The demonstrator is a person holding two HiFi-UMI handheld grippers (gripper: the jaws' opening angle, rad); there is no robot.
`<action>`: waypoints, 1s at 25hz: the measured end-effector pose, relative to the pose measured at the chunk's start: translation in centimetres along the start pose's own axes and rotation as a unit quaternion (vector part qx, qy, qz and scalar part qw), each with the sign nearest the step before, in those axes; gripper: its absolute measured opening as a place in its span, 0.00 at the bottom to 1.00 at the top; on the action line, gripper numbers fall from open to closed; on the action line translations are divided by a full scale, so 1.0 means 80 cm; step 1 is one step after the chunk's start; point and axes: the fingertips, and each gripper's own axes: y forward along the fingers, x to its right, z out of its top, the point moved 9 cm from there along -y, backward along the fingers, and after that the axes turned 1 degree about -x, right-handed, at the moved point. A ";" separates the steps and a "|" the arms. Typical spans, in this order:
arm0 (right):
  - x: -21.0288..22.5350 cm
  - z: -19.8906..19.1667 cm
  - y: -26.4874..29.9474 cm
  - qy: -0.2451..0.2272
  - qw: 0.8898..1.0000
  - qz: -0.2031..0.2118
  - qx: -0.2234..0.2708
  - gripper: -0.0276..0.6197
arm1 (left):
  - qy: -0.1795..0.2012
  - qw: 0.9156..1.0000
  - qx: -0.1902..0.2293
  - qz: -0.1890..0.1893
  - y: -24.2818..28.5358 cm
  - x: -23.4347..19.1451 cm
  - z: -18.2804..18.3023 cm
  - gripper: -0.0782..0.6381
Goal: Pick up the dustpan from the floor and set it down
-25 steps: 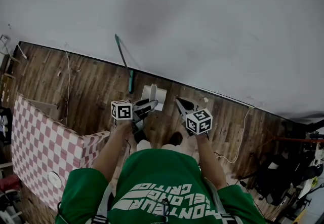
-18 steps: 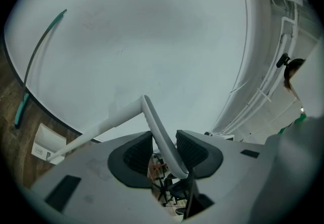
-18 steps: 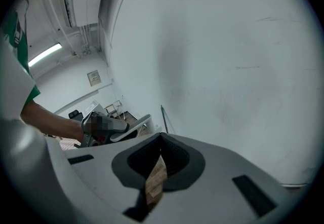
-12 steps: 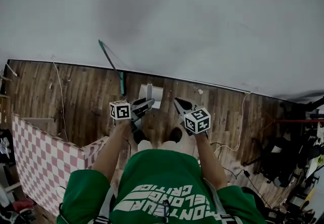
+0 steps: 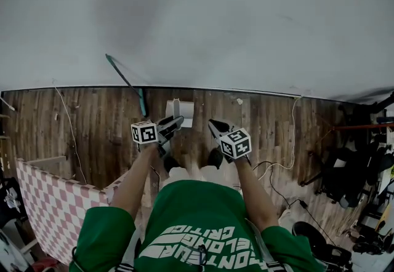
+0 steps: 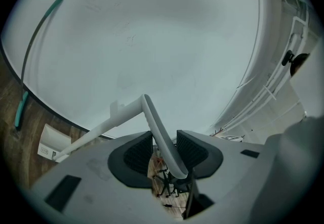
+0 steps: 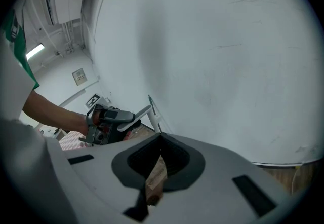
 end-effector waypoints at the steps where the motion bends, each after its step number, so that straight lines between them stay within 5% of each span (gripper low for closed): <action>1: 0.000 -0.002 0.002 0.002 1.000 -0.002 -0.001 0.05 | -0.001 1.000 -0.002 0.002 0.001 -0.006 0.000 0.31; 25: -0.026 -0.045 0.031 0.049 0.998 -0.029 -0.026 0.05 | -0.037 0.999 -0.026 0.024 -0.002 -0.096 -0.031 0.30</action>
